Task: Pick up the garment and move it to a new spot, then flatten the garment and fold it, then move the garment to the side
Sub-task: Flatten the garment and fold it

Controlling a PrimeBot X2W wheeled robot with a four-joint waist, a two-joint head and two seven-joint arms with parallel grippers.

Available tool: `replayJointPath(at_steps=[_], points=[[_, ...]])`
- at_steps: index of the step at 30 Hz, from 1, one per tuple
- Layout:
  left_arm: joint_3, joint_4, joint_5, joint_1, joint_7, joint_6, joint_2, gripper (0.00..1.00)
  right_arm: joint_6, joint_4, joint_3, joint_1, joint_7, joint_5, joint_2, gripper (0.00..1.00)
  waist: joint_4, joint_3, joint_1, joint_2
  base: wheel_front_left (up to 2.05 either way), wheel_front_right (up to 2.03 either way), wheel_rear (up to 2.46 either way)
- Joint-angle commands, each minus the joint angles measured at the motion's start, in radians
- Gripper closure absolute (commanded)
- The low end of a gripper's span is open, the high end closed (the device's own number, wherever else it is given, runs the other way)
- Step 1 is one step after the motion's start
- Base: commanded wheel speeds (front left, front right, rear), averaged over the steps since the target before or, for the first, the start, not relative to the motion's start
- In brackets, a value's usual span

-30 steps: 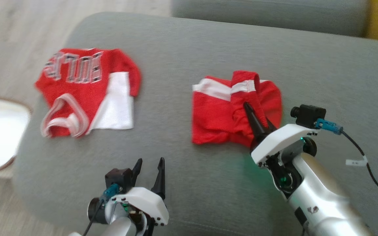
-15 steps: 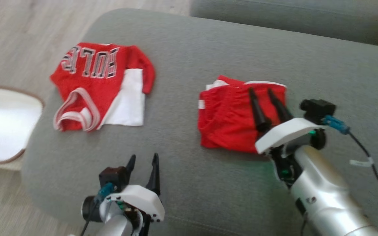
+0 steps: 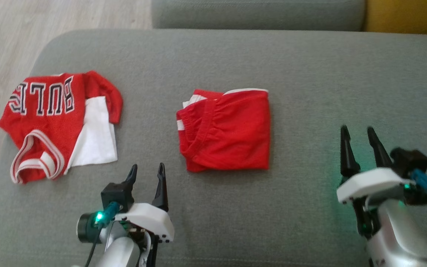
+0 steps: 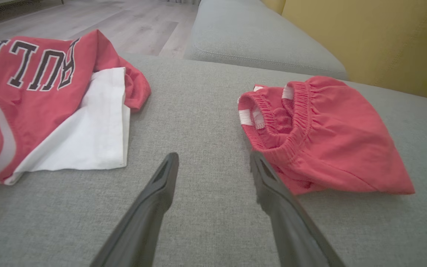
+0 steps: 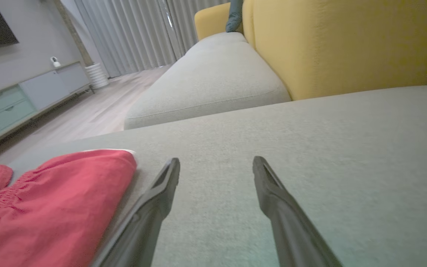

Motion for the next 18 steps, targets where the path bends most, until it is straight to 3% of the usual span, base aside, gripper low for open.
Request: replayJointPath(at_steps=[1,6,18], points=[[0.042,-0.016,0.025,-0.022,-0.006,-0.006,0.008,0.00,0.007,-0.056,-0.009,0.010,-0.011,-0.052,0.017,0.00,-0.026,-0.022,0.0000,0.0000,0.00,0.00,0.00],[0.058,0.001,0.058,-0.003,-0.006,-0.014,0.008,0.00,0.007,-0.083,-0.051,0.067,-0.011,-0.110,0.025,0.00,-0.047,-0.045,0.0000,0.0000,0.00,0.00,0.00],[0.117,0.010,0.105,0.073,-0.006,-0.020,0.008,0.00,0.007,-0.100,0.026,0.163,-0.011,-0.066,0.026,0.00,-0.090,-0.095,0.0000,0.0000,0.00,0.00,0.00]])
